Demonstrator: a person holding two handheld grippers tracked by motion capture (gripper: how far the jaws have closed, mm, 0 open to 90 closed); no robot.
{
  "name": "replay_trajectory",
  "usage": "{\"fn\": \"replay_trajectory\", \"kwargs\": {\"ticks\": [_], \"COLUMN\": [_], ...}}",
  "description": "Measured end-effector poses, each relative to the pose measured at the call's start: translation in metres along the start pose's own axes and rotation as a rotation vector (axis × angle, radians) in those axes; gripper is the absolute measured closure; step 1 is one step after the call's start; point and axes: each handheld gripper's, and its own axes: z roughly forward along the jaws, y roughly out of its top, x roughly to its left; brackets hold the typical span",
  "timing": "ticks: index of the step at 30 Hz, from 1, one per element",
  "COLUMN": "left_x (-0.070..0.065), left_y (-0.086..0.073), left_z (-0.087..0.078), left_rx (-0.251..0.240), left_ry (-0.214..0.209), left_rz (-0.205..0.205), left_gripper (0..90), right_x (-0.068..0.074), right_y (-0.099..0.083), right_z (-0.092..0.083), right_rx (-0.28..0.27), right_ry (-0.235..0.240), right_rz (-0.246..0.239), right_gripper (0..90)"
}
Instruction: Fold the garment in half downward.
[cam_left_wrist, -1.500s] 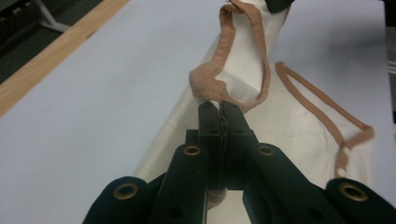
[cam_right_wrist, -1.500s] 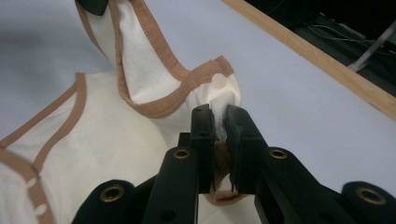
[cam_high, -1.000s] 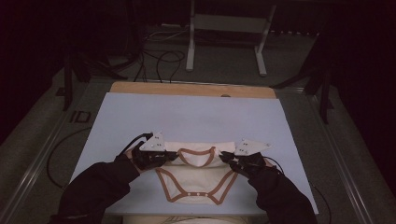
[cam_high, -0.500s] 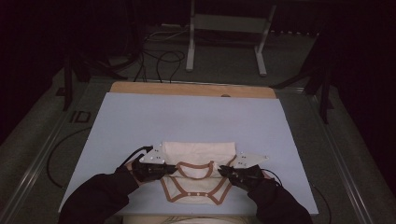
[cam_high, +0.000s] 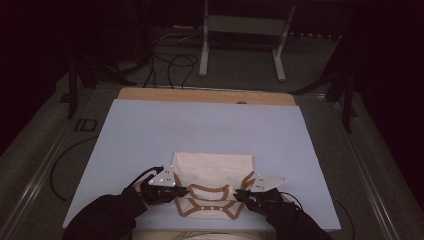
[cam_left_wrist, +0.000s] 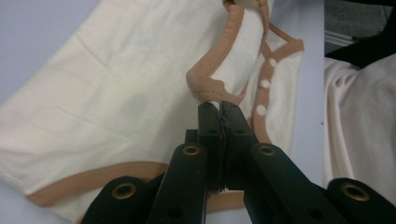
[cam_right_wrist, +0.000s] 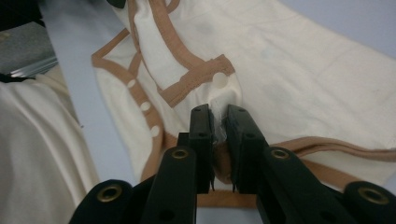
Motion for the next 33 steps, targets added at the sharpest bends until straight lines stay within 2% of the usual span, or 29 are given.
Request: {"fn": "replay_trajectory", "kwargs": {"ticks": [7, 12, 14, 15, 17, 20, 22, 23, 25, 26, 28, 31, 33], "left_x": [-0.009, -0.013, -0.015, -0.016, -0.018, -0.018, -0.018, -0.018, -0.017, -0.018, -0.017, -0.014, -0.011], "left_y": [-0.009, -0.013, -0.013, -0.014, -0.015, -0.014, -0.014, -0.013, -0.012, -0.012, -0.011, -0.008, -0.007], "left_z": [0.006, 0.006, 0.005, 0.005, 0.004, 0.001, -0.001, -0.002, -0.003, -0.004, -0.006, -0.007, -0.009], "left_rx": [0.025, 0.034, 0.037, 0.037, 0.028, 0.007, -0.003, -0.009, -0.015, -0.023, -0.034, -0.04, -0.049], "left_ry": [-0.034, -0.08, -0.096, -0.106, -0.095, -0.091, -0.097, -0.097, -0.112, -0.101, -0.093, -0.078, -0.072], "left_rz": [-0.004, 0.005, 0.013, 0.009, 0.02, 0.007, -0.005, -0.009, -0.009, -0.006, -0.01, -0.024, -0.03], "left_gripper": [88.1, 82.0, 74.7, 71.1, 60.9, 45.6, 34.9, 30.9, 20.1, 15.2, 12.9, 2.3, 0.4], "right_x": [0.004, 0.005, 0.005, 0.004, 0.002, 0.001, 0.0, -0.001, -0.002, -0.003, -0.003, -0.006, -0.008], "right_y": [-0.008, -0.01, -0.009, -0.009, -0.009, -0.009, -0.009, -0.009, -0.009, -0.009, -0.008, -0.007, -0.005], "right_z": [-0.001, -0.004, -0.007, -0.007, -0.008, -0.009, -0.008, -0.008, -0.009, -0.009, -0.008, -0.009, -0.009], "right_rx": [0.007, -0.023, -0.045, -0.051, -0.063, -0.073, -0.08, -0.082, -0.089, -0.092, -0.089, -0.103, -0.11], "right_ry": [0.017, 0.032, 0.027, 0.022, 0.024, 0.018, 0.033, 0.04, 0.048, 0.065, 0.051, 0.055, 0.051], "right_rz": [0.005, 0.015, 0.021, 0.031, 0.037, 0.054, 0.073, 0.062, 0.071, 0.08, 0.078, 0.078, 0.074], "right_gripper": [79.1, 65.8, 53.2, 51.9, 43.1, 30.8, 22.0, 16.5, 13.5, 12.9, 10.7, 9.4, 9.4]}}
